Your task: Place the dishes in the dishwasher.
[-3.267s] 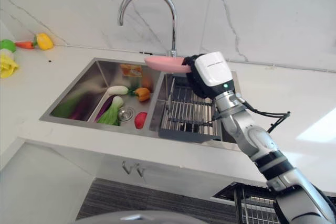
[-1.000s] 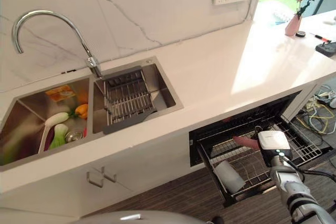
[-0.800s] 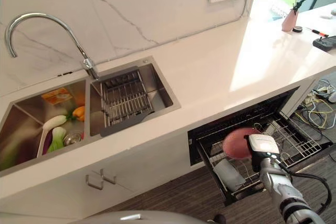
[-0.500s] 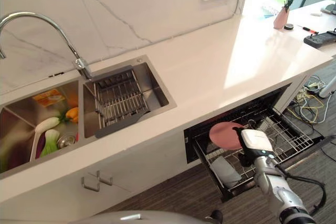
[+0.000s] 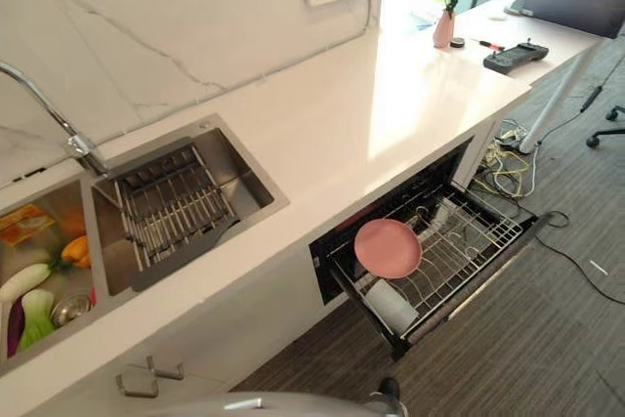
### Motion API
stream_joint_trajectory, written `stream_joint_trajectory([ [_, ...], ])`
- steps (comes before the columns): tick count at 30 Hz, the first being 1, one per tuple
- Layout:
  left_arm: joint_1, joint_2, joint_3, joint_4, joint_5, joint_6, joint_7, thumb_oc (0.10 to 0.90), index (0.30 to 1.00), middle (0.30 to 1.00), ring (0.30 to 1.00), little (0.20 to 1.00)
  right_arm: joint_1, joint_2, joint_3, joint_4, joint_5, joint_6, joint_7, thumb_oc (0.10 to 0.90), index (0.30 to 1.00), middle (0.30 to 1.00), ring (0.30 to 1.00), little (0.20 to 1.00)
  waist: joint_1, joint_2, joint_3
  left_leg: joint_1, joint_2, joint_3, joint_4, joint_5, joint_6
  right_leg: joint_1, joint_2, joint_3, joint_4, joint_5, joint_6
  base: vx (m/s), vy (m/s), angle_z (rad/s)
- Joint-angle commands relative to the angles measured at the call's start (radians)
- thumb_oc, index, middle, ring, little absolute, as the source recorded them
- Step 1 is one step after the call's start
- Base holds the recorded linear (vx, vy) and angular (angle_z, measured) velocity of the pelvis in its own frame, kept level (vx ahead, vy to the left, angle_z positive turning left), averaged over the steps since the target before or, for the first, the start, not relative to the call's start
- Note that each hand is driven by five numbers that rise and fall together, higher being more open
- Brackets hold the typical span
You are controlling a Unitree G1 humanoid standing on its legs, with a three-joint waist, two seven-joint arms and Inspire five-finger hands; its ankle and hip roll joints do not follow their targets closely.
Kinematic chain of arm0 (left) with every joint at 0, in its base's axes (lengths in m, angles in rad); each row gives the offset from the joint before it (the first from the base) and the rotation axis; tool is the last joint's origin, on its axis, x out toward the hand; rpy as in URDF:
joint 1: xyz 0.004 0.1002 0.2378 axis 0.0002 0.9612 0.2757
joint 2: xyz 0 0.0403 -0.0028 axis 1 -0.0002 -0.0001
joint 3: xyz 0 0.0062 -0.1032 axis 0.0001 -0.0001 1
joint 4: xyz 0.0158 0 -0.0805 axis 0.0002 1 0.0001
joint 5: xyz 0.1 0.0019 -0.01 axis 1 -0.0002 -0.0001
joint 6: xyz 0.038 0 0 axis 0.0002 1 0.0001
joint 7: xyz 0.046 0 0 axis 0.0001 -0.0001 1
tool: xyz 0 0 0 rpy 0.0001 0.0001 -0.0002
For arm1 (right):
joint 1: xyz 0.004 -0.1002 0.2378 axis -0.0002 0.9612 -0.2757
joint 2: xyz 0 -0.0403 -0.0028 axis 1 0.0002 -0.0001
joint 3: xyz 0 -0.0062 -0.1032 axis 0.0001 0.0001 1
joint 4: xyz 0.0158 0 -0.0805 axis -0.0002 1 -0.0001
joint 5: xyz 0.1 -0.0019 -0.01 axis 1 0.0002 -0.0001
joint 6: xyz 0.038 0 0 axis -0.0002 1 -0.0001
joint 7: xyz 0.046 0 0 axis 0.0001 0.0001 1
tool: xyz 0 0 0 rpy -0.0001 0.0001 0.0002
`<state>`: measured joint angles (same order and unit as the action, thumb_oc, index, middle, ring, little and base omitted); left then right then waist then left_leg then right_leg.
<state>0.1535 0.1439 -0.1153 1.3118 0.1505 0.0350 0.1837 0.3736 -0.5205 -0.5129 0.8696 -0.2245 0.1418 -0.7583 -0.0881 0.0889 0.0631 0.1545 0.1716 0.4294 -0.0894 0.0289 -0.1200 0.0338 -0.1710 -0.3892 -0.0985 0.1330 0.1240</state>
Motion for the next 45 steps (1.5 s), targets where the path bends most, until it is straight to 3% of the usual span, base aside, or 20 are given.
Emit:
stream_joint_trajectory([
  [1, -0.071, -0.015, 0.0, 0.021, -0.027, -0.026, 0.028, 0.8, 0.9, 0.9, 0.9, 0.9, -0.071, 0.044, 0.202, -0.019, -0.028, -0.075, 0.019, 0.4, 0.3, 0.3, 0.3, 0.3, 0.005, -0.042, -0.041, -0.081, -0.007, -0.001, 0.005, -0.014, 0.027, 0.058, -0.023, 0.02, 0.018, -0.127, 0.038, -0.01, 0.01, -0.14],
  [5, -0.062, -0.015, -0.012, -0.011, -0.047, -0.022, 0.038, 0.8, 0.9, 0.9, 0.9, 0.9, -0.147, 0.142, 0.39, -0.05, -0.039, -0.098, 0.083, 0.4, 0.3, 0.3, 0.3, 0.3, 0.023, -0.039, -0.037, -0.072, -0.012, 0.002, 0.005, -0.015, 0.028, 0.065, -0.028, 0.016, 0.016, -0.128, 0.038, 0.0, 0.011, -0.18],
  [9, -0.058, -0.005, -0.022, -0.047, -0.055, -0.025, 0.043, 0.8, 0.9, 0.9, 0.9, 0.9, -0.223, 0.13, 0.51, -0.063, -0.085, -0.104, 0.135, 0.4, 0.3, 0.3, 0.3, 0.3, 0.048, -0.033, -0.035, -0.076, -0.017, -0.014, 0.004, -0.014, 0.027, 0.073, -0.033, 0.0, 0.014, -0.132, 0.038, 0.01, 0.015, 0.07],
  [11, -0.051, 0.014, -0.033, -0.063, -0.065, -0.03, 0.047, 0.8, 0.9, 0.9, 0.9, 0.9, -0.338, 0.068, 0.592, -0.062, -0.149, -0.093, 0.168, 0.4, 0.3, 0.3, 0.3, 0.3, 0.094, -0.027, -0.035, -0.093, -0.028, -0.048, 0.003, -0.009, 0.027, 0.089, -0.042, -0.034, 0.013, -0.135, 0.037, 0.02, 0.03, 0.43],
  [13, -0.053, 0.017, -0.036, -0.063, -0.068, -0.032, 0.045, 0.8, 0.9, 0.9, 0.9, 0.9, -0.372, 0.047, 0.613, -0.054, -0.166, -0.095, 0.178, 0.4, 0.3, 0.3, 0.3, 0.3, 0.102, -0.025, -0.033, -0.1, -0.032, -0.059, 0.003, -0.007, 0.027, 0.09, -0.045, -0.045, 0.014, -0.135, 0.037, 0.0, 0.027, 0.51],
  [19, -0.057, 0.059, -0.067, -0.053, -0.068, -0.052, 0.015, 0.8, 0.9, 0.9, 0.9, 0.9, -0.617, -0.147, 0.802, 0.056, -0.352, -0.095, 0.278, 0.4, 0.3, 0.3, 0.3, 0.3, 0.194, -0.018, -0.001, -0.178, -0.056, -0.134, 0.007, 0.025, 0.023, 0.087, -0.062, -0.131, 0.019, -0.129, 0.035, -0.04, 0.006, 0.46],
  [20, -0.059, 0.057, -0.064, -0.053, -0.068, -0.052, 0.015, 0.8, 0.9, 0.9, 0.9, 0.9, -0.625, -0.148, 0.807, 0.062, -0.351, -0.097, 0.277, 0.4, 0.3, 0.3, 0.3, 0.3, 0.189, -0.017, 0.0, -0.18, -0.056, -0.136, 0.007, 0.025, 0.023, 0.086, -0.062, -0.133, 0.019, -0.129, 0.035, -0.12, 0.039, 0.36],
  [21, -0.062, 0.069, -0.088, -0.049, -0.075, -0.059, 0.006, 0.8, 0.9, 0.9, 0.9, 0.9, -0.734, -0.201, 0.878, 0.1, -0.385, -0.097, 0.297, 0.4, 0.3, 0.3, 0.3, 0.3, 0.226, 0.001, 0.022, -0.218, -0.065, -0.162, 0.008, 0.043, 0.02, 0.073, -0.072, -0.16, 0.021, -0.123, 0.037, -0.13, 0.052, 0.37],
  [23, -0.075, 0.073, -0.101, -0.045, -0.089, -0.064, 0.006, 0.8, 0.9, 0.9, 0.9, 0.9, -0.85, -0.229, 0.944, 0.133, -0.395, -0.104, 0.298, 0.4, 0.3, 0.3, 0.3, 0.3, 0.25, 0.029, 0.048, -0.259, -0.07, -0.188, 0.009, 0.065, 0.015, 0.053, -0.081, -0.184, 0.028, -0.119, 0.038, -0.14, 0.061, 0.44],
  [24, -0.076, 0.072, -0.1, -0.044, -0.089, -0.064, 0.006, 0.8, 0.9, 0.9, 0.9, 0.9, -0.852, -0.229, 0.945, 0.133, -0.395, -0.104, 0.298, 0.4, 0.3, 0.3, 0.3, 0.3, 0.249, 0.03, 0.049, -0.259, -0.07, -0.188, 0.009, 0.065, 0.015, 0.052, -0.08, -0.184, 0.028, -0.119, 0.038, -0.11, 0.069, 0.52],
  [25, -0.081, 0.075, -0.112, -0.042, -0.099, -0.066, 0.007, 0.8, 0.9, 0.9, 0.9, 0.9, -0.926, -0.235, 0.975, 0.142, -0.392, -0.103, 0.291, 0.4, 0.3, 0.3, 0.3, 0.3, 0.271, 0.053, 0.068, -0.287, -0.073, -0.204, 0.01, 0.082, 0.012, 0.036, -0.088, -0.195, 0.036, -0.118, 0.037, -0.07, 0.043, 0.42],
  [26, -0.082, 0.073, -0.111, -0.041, -0.099, -0.066, 0.007, 0.8, 0.9, 0.9, 0.9, 0.9, -0.931, -0.235, 0.978, 0.145, -0.392, -0.104, 0.29, 0.4, 0.3, 0.3, 0.3, 0.3, 0.269, 0.054, 0.068, -0.289, -0.072, -0.205, 0.01, 0.082, 0.012, 0.035, -0.088, -0.196, 0.037, -0.118, 0.037, -0.11, 0.076, 0.34],
  [28, -0.091, 0.071, -0.129, -0.045, -0.11, -0.071, 0.011, 0.8, 0.9, 0.9, 0.9, 0.9, -1.032, -0.231, 1.027, 0.137, -0.388, -0.105, 0.274, 0.4, 0.3, 0.3, 0.3, 0.3, 0.295, 0.085, 0.095, -0.326, -0.073, -0.225, 0.01, 0.105, 0.009, 0.014, -0.097, -0.214, 0.048, -0.116, 0.036, -0.06, 0.051, 0.2],
  [31, -0.099, 0.072, -0.141, -0.052, -0.125, -0.076, 0.018, 0.8, 0.9, 0.9, 0.9, 0.9, -1.1, -0.222, 1.057, 0.112, -0.38, -0.108, 0.262, 0.4, 0.3, 0.3, 0.3, 0.3, 0.311, 0.102, 0.116, -0.354, -0.073, -0.234, 0.01, 0.119, 0.006, -0.009, -0.103, -0.216, 0.054, -0.114, 0.037, -0.03, 0.032, 0.37],
  [35, -0.114, 0.069, -0.143, -0.061, -0.139, -0.074, 0.027, 0.8, 0.9, 0.9, 0.9, 0.9, -1.135, -0.213, 1.065, 0.08, -0.366, -0.108, 0.247, 0.4, 0.3, 0.3, 0.3, 0.3, 0.316, 0.107, 0.131, -0.376, -0.07, -0.238, 0.01, 0.126, 0.004, -0.031, -0.107, -0.213, 0.054, -0.11, 0.038, -0.02, 0.019, 0.06],
  [40, -0.124, 0.06, -0.091, -0.071, -0.165, -0.066, 0.045, 0.8, 0.9, 0.9, 0.9, 0.9, -1.007, -0.165, 0.977, -0.046, -0.331, -0.109, 0.22, 0.4, 0.3, 0.3, 0.3, 0.3, 0.294, 0.07, 0.124, -0.362, -0.068, -0.228, 0.009, 0.104, 0.016, -0.024, -0.111, -0.211, 0.052, -0.108, 0.038, 0.03, 0.011, 0.01],
  [41, -0.123, 0.055, -0.07, -0.079, -0.185, -0.066, 0.041, 0.8, 0.9, 0.9, 0.9, 0.9, -0.94, -0.141, 0.945, -0.064, -0.317, -0.113, 0.223, 0.442, 0.364, 0.364, 0.364, 0.364, 0.284, 0.059, 0.118, -0.355, -0.068, -0.225, 0.009, 0.096, 0.02, -0.021, -0.113, -0.211, 0.055, -0.108, 0.038, 0.05, 0.009, 0.01],
  [42, -0.12, 0.053, -0.049, -0.082, -0.2, -0.065, 0.037, 0.8, 0.9, 0.9, 0.9, 0.9, -0.872, -0.118, 0.915, -0.077, -0.305, -0.117, 0.232, 0.648, 0.672, 0.672, 0.672, 0.672, 0.275, 0.047, 0.111, -0.346, -0.069, -0.222, 0.009, 0.087, 0.024, -0.016, -0.115, -0.21, 0.057, -0.108, 0.039, 0.06, 0.004, 0.01],
  [43, -0.118, 0.049, -0.027, -0.083, -0.216, -0.066, 0.028, 0.8, 0.9, 0.9, 0.9, 0.9, -0.799, -0.089, 0.887, -0.082, -0.293, -0.122, 0.242, 0.8, 0.9, 0.9, 0.9, 0.9, 0.265, 0.033, 0.102, -0.335, -0.07, -0.218, 0.009, 0.077, 0.028, -0.011, -0.116, -0.209, 0.058, -0.109, 0.04, 0.08, 0.007, 0.03],
  [45, -0.111, 0.04, 0.014, -0.086, -0.242, -0.069, 0.015, 0.8, 0.9, 0.9, 0.9, 0.9, -0.648, -0.006, 0.831, -0.062, -0.246, -0.134, 0.268, 0.8, 0.9, 0.9, 0.9, 0.9, 0.24, 0.005, 0.082, -0.306, -0.072, -0.205, 0.009, 0.053, 0.036, 0.001, -0.12, -0.212, 0.066, -0.109, 0.043, 0.09, 0.029, 0.01],
])
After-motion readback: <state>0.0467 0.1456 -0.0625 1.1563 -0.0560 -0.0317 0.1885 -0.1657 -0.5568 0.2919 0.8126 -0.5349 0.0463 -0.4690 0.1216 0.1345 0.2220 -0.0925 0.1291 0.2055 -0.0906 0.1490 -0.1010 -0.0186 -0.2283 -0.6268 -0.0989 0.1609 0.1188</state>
